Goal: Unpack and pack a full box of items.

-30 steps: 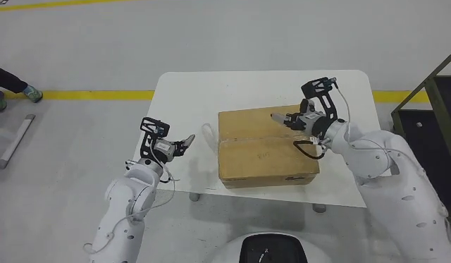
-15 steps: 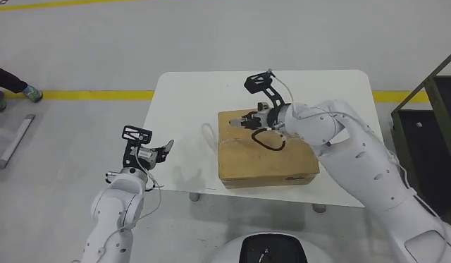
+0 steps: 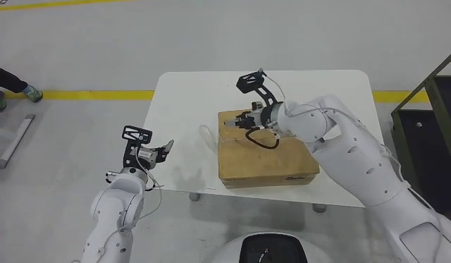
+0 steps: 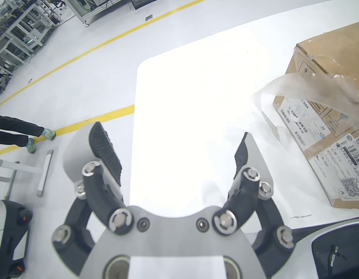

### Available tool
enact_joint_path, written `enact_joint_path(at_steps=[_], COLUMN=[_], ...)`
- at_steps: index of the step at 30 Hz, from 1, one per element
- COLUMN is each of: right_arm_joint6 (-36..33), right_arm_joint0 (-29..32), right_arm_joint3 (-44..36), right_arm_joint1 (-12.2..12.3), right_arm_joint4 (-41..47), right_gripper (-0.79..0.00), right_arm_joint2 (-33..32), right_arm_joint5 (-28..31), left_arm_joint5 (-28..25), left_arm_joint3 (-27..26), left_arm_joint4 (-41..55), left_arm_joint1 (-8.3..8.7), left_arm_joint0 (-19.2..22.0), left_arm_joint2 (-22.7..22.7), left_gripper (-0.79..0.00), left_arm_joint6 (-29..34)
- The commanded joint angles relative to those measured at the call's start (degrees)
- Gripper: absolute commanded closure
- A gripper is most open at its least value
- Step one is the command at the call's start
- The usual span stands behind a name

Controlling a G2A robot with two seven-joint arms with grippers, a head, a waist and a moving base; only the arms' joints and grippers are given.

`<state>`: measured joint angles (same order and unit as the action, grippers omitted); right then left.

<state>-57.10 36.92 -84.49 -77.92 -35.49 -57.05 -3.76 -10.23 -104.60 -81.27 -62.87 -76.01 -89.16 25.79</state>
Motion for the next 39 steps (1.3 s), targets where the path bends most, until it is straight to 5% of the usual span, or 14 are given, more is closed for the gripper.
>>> enact_joint_path(at_steps=[1, 9, 13, 18, 28, 31, 34, 39], right_arm_joint6=[-0.6, -2.5, -1.2, 0.2, 1.6, 2.7, 4.3, 6.0], right_arm_joint0=[-1.2, -13.8, -20.3, -25.6, -30.5, -31.5, -32.3, -32.8], right_arm_joint3=[0.9, 14.9, 24.4, 33.8, 44.2, 47.0, 49.8, 54.7], right_arm_joint1=[-0.1, -3.8, -7.0, -11.2, -18.3, -20.1, -21.8, -24.4], right_arm_joint4=[-0.9, 0.9, 2.4, 6.0, 6.4, 4.1, 2.1, 0.4], right_gripper=[-0.785, -0.785, -0.662, -0.776, -0.785, -0.751, -0.588, -0.573], right_arm_joint2=[0.7, 11.2, 16.9, 22.3, 30.7, 32.9, 34.6, 36.5], right_arm_joint5=[0.5, 9.1, 12.3, 17.0, 30.7, 33.7, 36.8, 39.7], left_arm_joint5=[0.0, 1.2, 3.3, 4.9, 5.2, 5.2, 5.2, 5.2], left_arm_joint3=[0.0, 0.4, 0.7, 1.2, 1.2, 1.2, 1.2, 1.2], left_arm_joint4=[0.0, -0.6, -2.0, -2.3, -2.2, -2.2, -2.2, -2.2], left_arm_joint1=[0.0, -0.04, -0.08, -0.12, -0.14, -0.14, -0.14, -0.14], left_arm_joint0=[0.0, -0.4, -0.4, -0.6, -0.8, -0.8, -0.8, -0.8], left_arm_joint2=[0.0, -0.4, -1.1, -2.4, -2.9, -2.9, -2.9, -2.9], left_gripper=[-0.785, -0.785, -0.785, -0.785, -0.785, -0.785, -0.785, -0.785], left_arm_joint6=[0.0, -0.5, 0.2, 0.7, 0.9, 0.9, 0.9, 0.9])
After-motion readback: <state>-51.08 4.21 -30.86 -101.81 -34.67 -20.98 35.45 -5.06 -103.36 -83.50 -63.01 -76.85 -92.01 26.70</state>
